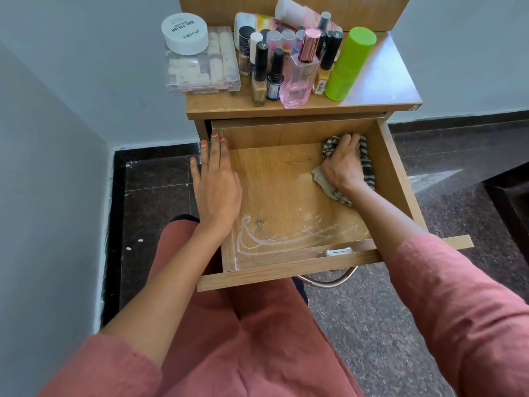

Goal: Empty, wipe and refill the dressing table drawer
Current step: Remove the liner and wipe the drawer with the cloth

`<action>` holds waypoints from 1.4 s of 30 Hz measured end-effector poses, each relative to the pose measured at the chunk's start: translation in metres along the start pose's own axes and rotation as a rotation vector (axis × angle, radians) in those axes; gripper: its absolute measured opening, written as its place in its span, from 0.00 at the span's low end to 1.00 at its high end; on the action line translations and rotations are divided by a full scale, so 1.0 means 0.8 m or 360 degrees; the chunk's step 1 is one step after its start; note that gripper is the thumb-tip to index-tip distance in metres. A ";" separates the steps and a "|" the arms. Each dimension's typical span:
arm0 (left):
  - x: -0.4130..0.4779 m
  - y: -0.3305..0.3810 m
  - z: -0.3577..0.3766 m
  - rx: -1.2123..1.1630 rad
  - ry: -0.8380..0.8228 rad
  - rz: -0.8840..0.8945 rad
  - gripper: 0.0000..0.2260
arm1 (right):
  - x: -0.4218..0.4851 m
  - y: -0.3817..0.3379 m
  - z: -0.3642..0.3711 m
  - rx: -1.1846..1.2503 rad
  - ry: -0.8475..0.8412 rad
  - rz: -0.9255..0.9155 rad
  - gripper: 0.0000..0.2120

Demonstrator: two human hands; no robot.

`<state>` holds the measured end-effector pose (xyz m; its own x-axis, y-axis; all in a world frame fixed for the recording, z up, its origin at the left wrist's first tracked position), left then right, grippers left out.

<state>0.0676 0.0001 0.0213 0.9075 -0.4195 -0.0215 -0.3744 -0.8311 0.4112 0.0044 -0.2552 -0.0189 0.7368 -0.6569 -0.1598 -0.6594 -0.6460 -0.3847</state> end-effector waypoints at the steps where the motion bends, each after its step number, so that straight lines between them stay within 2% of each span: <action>1: 0.000 0.000 0.000 -0.0001 -0.0003 -0.0004 0.23 | 0.000 -0.001 -0.001 0.0013 -0.0007 -0.0016 0.15; 5: -0.001 0.000 0.000 -0.0001 -0.0011 -0.0002 0.23 | 0.002 -0.001 0.000 -0.0068 -0.0071 0.0003 0.17; 14: -0.001 -0.002 0.003 0.0101 -0.0046 -0.0047 0.23 | 0.014 -0.004 0.000 -0.0367 -0.0247 0.0243 0.28; 20: 0.000 -0.004 0.002 0.0149 -0.0066 -0.0052 0.23 | 0.000 0.001 0.001 -0.0370 -0.0305 0.0262 0.23; 26: 0.000 -0.003 0.000 0.0123 -0.0063 -0.0041 0.22 | -0.036 0.022 0.014 -0.0369 -0.0341 0.0316 0.21; 31: 0.000 -0.004 0.003 0.0062 -0.0049 -0.0041 0.23 | -0.056 0.044 0.024 -0.0374 -0.0337 0.0404 0.15; 37: 0.000 -0.001 0.003 0.0049 -0.0029 0.0014 0.23 | -0.043 0.039 0.021 -0.0345 -0.0227 0.0352 0.17; 42: 0.001 -0.001 0.001 0.0046 -0.0013 0.0013 0.24 | -0.020 0.026 0.012 -0.0165 -0.0184 0.0364 0.18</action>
<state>0.0682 0.0002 0.0205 0.9029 -0.4292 -0.0258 -0.3873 -0.8378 0.3848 -0.0195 -0.2546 -0.0332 0.5754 -0.7453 -0.3368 -0.8179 -0.5263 -0.2326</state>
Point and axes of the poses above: each hand's wrist, its own x-axis towards the middle knuckle, its own z-axis out of the palm, y = z × x, the point moved 9 cm from there along x, towards the middle knuckle, and after that the axes turned 7 degrees about -y, right-handed, at the moved point
